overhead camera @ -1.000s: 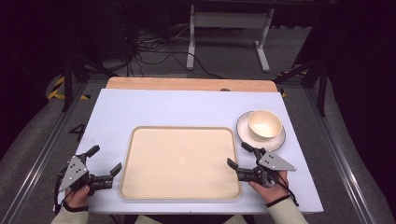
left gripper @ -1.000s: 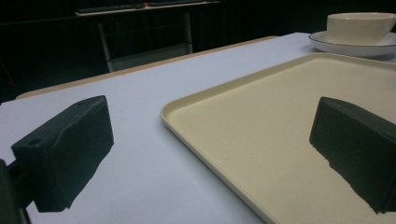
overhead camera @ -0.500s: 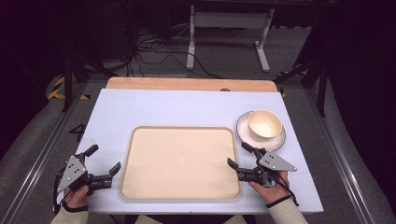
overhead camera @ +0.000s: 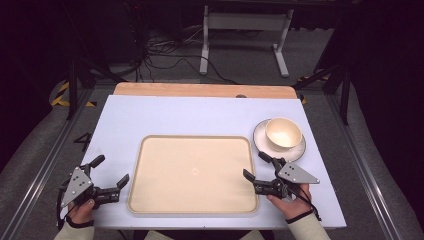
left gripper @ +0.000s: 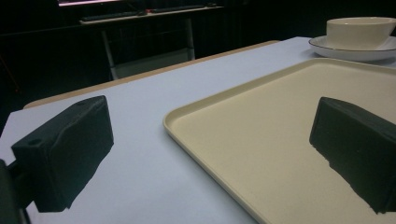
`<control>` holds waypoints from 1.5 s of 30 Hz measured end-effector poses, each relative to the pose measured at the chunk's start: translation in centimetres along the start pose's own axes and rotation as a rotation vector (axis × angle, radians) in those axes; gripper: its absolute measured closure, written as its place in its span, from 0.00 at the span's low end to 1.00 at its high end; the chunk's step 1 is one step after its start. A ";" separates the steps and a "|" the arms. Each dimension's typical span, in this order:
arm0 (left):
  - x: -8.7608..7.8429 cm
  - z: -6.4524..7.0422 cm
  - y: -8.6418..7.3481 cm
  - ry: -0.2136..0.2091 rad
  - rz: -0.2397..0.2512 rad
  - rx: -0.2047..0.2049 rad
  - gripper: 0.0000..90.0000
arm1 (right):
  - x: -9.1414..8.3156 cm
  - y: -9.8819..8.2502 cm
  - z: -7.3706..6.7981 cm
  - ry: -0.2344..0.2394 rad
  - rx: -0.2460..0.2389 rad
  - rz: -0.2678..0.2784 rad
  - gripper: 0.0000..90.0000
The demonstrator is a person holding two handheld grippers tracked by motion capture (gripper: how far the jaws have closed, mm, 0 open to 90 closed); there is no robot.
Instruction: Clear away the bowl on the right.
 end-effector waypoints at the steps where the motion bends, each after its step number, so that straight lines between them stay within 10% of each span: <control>1: 0.0 0.0 0.0 0.000 0.000 0.000 0.00 | 0.0 0.1 0.0 -0.001 0.000 0.003 0.21; 45: -0.1 0.0 -0.1 0.003 -0.017 -0.002 0.00 | -0.3 5.1 0.2 0.105 0.034 -0.042 0.36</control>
Point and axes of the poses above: each handheld gripper's, and its own axes: x roughly forward along the jaws, y roughly out of its top, z roughly to its right, the point moved 4 cm from there along x, roughly forward along the jaws, and after that the axes turned 11 degrees about -y, right-handed, at the moved point
